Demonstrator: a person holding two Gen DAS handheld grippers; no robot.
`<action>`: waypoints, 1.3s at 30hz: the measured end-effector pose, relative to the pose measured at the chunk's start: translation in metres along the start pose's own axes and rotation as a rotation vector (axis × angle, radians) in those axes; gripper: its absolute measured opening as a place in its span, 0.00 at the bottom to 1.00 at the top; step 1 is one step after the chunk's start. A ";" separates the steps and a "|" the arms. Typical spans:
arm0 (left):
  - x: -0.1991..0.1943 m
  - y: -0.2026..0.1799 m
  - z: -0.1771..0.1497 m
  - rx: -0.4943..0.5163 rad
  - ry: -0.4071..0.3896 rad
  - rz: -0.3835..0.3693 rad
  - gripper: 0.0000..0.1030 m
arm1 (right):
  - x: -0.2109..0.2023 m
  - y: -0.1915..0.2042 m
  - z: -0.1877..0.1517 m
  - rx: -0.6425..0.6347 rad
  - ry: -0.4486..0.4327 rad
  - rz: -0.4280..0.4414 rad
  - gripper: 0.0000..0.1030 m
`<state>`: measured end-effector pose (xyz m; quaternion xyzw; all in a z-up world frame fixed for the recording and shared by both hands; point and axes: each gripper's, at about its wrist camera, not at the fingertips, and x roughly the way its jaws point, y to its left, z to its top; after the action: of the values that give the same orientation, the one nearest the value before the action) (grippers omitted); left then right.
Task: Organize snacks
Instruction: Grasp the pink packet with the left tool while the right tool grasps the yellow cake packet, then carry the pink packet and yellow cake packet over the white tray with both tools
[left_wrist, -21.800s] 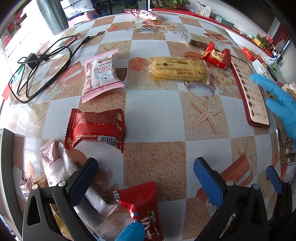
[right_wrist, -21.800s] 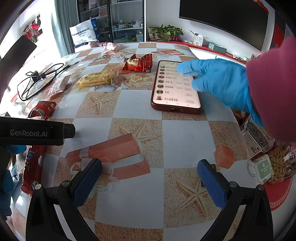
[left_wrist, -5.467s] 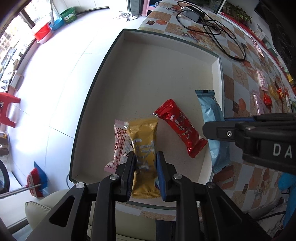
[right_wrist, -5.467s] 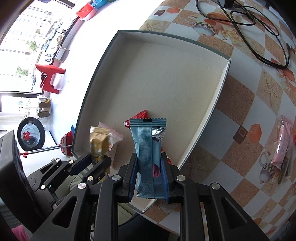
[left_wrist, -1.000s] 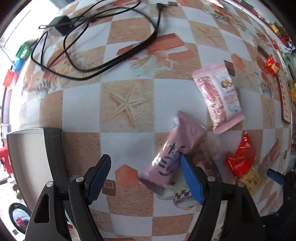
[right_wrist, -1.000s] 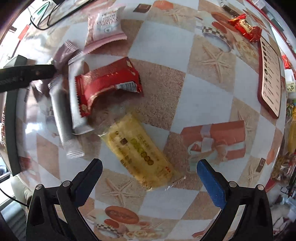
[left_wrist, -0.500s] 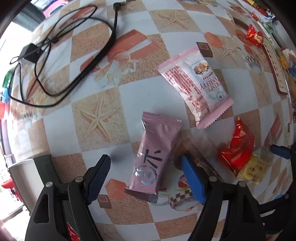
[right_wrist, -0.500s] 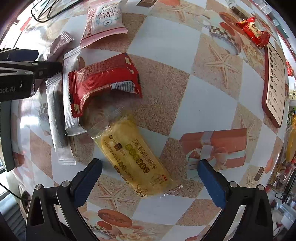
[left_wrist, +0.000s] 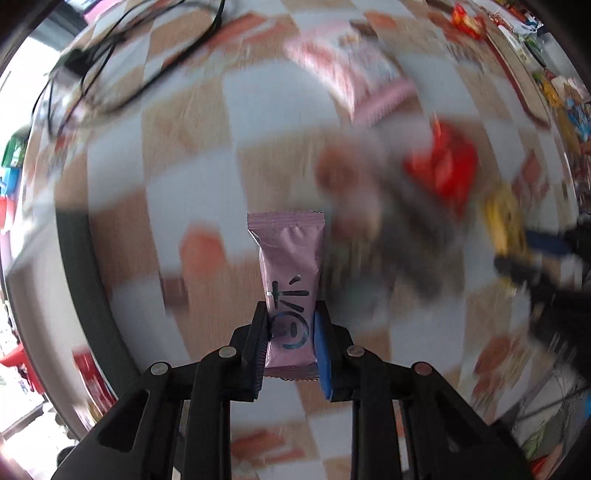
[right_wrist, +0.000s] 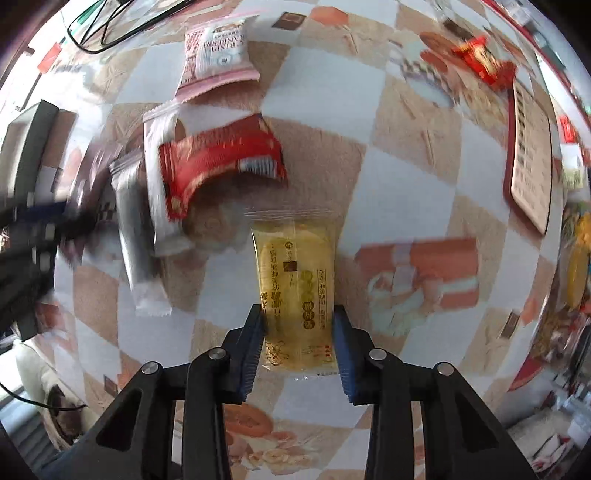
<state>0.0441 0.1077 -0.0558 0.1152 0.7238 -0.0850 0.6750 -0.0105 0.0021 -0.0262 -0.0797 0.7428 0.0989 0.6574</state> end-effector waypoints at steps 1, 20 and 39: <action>0.002 0.001 -0.015 -0.010 0.005 -0.002 0.24 | 0.001 0.000 -0.006 0.014 0.007 0.020 0.37; -0.016 0.029 -0.095 -0.032 -0.004 -0.043 0.25 | -0.002 0.026 -0.082 0.151 0.049 0.150 0.37; -0.107 0.082 -0.132 -0.100 -0.161 -0.086 0.25 | -0.039 0.063 -0.070 0.069 0.009 0.137 0.37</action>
<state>-0.0527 0.2178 0.0631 0.0429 0.6748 -0.0866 0.7317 -0.0889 0.0447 0.0235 -0.0065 0.7523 0.1177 0.6481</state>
